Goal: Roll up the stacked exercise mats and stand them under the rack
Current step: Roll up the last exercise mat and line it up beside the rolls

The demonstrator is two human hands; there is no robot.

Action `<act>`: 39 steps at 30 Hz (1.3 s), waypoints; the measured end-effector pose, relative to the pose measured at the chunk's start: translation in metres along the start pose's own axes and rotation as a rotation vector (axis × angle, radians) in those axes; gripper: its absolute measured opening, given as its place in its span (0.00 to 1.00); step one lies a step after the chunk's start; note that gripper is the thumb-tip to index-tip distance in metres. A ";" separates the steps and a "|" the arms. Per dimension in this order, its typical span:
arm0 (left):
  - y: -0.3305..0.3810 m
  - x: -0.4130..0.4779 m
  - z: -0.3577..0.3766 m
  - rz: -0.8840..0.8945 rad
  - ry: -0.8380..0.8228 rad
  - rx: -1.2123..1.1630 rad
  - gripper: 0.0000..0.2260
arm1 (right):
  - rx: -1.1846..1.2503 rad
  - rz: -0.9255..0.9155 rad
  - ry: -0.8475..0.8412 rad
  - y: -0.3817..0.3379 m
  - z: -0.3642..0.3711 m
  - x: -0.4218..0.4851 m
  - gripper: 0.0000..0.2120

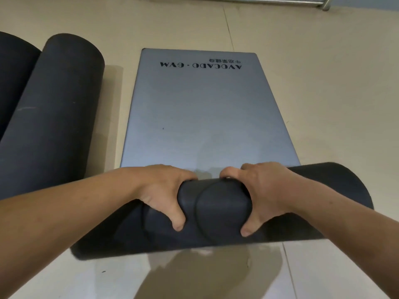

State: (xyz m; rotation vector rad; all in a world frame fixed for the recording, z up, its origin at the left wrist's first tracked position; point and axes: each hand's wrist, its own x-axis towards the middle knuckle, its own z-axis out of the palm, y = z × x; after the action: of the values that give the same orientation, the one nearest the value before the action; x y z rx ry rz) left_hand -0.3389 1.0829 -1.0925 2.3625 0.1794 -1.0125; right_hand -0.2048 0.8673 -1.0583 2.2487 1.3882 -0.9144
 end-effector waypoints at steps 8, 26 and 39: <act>-0.009 -0.022 0.018 0.036 0.083 -0.028 0.46 | 0.347 -0.022 -0.253 0.018 0.007 0.035 0.54; 0.008 -0.019 0.015 -0.003 0.339 0.336 0.47 | 0.094 0.058 0.146 -0.002 -0.010 -0.015 0.51; 0.026 -0.028 0.009 0.047 0.029 -0.054 0.27 | 0.097 -0.001 -0.054 -0.007 -0.022 -0.017 0.45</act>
State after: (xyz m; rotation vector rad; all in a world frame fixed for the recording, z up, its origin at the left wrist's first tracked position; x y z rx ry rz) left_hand -0.3556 1.0589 -1.0668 2.3222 0.1589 -0.9401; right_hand -0.2087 0.8722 -1.0303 2.2757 1.3483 -1.0566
